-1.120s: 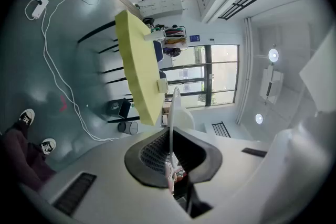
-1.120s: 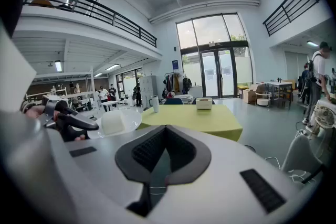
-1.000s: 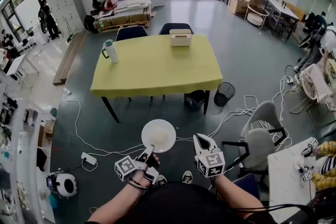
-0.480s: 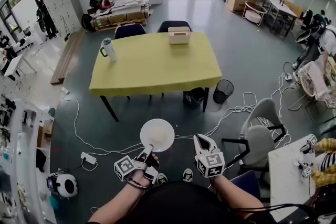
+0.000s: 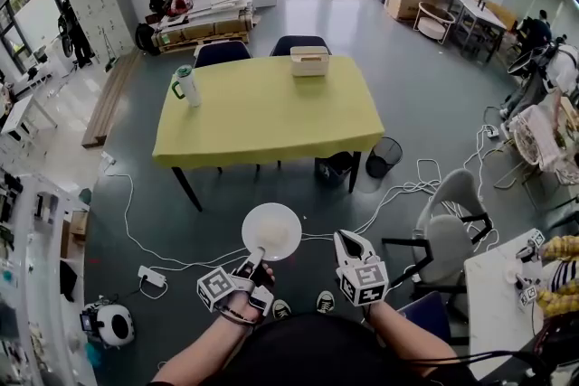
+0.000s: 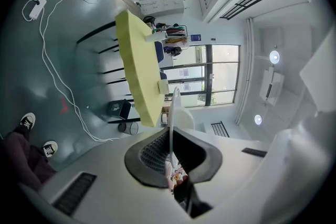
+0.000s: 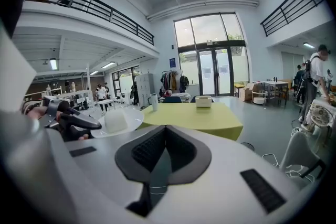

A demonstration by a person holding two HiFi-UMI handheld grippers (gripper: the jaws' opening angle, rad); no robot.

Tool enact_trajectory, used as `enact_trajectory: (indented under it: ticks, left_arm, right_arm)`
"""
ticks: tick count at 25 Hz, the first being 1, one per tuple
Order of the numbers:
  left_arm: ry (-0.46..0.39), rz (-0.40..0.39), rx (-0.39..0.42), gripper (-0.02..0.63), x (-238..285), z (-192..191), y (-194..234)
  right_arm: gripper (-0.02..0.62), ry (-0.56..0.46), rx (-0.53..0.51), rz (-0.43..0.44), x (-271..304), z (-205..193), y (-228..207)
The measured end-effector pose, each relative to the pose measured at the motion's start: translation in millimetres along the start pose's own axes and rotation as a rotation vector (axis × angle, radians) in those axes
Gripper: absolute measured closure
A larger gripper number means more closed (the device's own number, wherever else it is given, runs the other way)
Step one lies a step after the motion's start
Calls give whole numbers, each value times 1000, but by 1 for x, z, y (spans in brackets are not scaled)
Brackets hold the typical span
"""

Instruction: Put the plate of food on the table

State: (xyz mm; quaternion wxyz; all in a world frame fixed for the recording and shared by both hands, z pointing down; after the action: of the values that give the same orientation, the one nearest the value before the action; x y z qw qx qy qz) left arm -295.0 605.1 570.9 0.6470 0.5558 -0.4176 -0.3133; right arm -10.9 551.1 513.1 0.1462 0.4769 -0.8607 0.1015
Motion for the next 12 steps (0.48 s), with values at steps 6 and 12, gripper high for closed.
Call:
enact_trajectory:
  ticks: [6,12]
  left_arm:
    - [24,0,4,589,7,23,2]
    - [40,-7,4,589,26,44,-2]
  right_arm:
    - [583,7,3,-19,17,3,15]
    - [583,15,2,-41,31,7,12]
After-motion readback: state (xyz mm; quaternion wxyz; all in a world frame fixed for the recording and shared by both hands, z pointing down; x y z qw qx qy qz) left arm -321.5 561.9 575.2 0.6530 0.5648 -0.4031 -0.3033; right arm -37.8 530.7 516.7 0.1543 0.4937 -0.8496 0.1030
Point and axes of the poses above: the fingertips, and each gripper's own axes: x forward along the fingers, y to its left, z out of its top, the point moved 9 cm from there along -x, backward along the fingers, and after that the axes turned 4 degrees about -x, right-handed, at the moved point
